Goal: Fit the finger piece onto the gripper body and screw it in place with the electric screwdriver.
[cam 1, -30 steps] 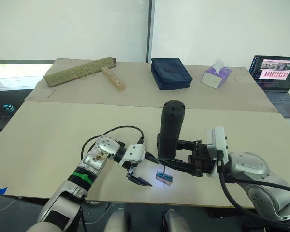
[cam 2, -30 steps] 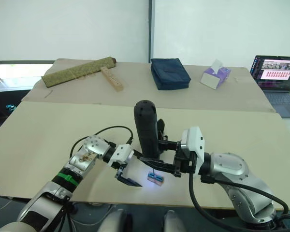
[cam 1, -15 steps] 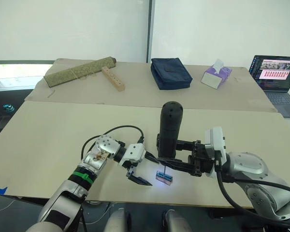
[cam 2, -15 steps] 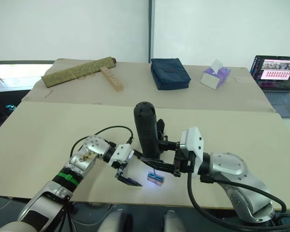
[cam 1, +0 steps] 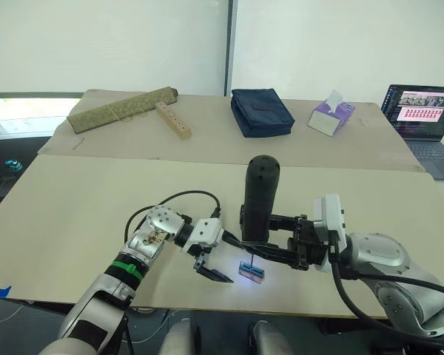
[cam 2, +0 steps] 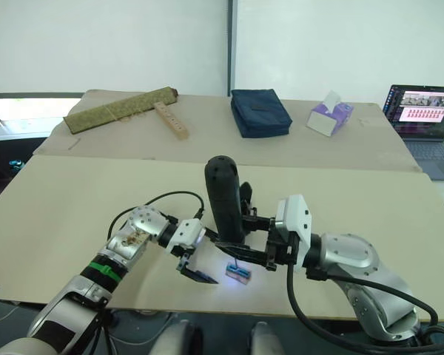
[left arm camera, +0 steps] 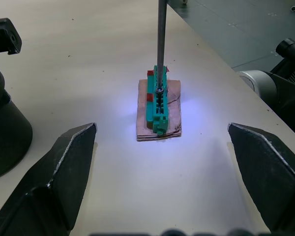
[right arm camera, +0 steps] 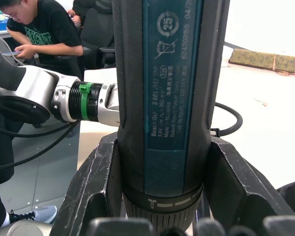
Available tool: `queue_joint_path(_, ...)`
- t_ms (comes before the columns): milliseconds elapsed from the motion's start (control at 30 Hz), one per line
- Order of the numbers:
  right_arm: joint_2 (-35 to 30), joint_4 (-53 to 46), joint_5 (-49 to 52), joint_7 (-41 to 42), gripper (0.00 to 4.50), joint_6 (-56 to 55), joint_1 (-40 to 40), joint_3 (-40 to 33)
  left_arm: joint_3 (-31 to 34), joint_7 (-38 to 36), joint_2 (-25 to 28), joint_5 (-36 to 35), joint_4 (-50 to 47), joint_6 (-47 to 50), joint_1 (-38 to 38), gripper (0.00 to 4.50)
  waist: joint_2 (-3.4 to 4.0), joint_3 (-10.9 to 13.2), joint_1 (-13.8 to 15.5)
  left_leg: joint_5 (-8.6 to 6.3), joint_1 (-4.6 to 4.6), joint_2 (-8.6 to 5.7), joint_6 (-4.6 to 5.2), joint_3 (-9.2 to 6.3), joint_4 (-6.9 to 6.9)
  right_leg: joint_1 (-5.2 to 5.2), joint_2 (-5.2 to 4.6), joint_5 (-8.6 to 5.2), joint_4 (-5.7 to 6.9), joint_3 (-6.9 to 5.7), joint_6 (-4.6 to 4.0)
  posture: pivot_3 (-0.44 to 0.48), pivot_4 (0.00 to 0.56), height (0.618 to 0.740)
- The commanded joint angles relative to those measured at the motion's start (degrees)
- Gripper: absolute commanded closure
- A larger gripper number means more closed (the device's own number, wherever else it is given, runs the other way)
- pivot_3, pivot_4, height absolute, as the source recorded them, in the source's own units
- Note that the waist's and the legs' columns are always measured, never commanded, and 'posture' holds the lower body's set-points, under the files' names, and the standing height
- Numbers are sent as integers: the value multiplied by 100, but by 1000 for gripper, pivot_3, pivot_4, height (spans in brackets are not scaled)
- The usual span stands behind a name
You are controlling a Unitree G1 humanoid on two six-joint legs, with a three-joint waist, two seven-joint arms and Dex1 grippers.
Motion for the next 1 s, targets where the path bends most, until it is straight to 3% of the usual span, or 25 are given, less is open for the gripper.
queue_joint_path(33, -7, -120, 69, 59, 2590, -186, -43, -59, 53, 6, -33, -39, -51, -81, -116, 0, 0, 0, 0, 0, 0, 0, 0, 0, 0, 0, 0, 0, 0, 0, 0, 0, 150, 738)
queue_joint_path(1000, -95, -147, 192, 52, 2590, -38, -125, -118, 54, -17, -34, -38, -35, -97, -148, 0, 0, 0, 0, 0, 0, 0, 0, 0, 0, 1, 0, 0, 1, 0, 0, 0, 150, 738)
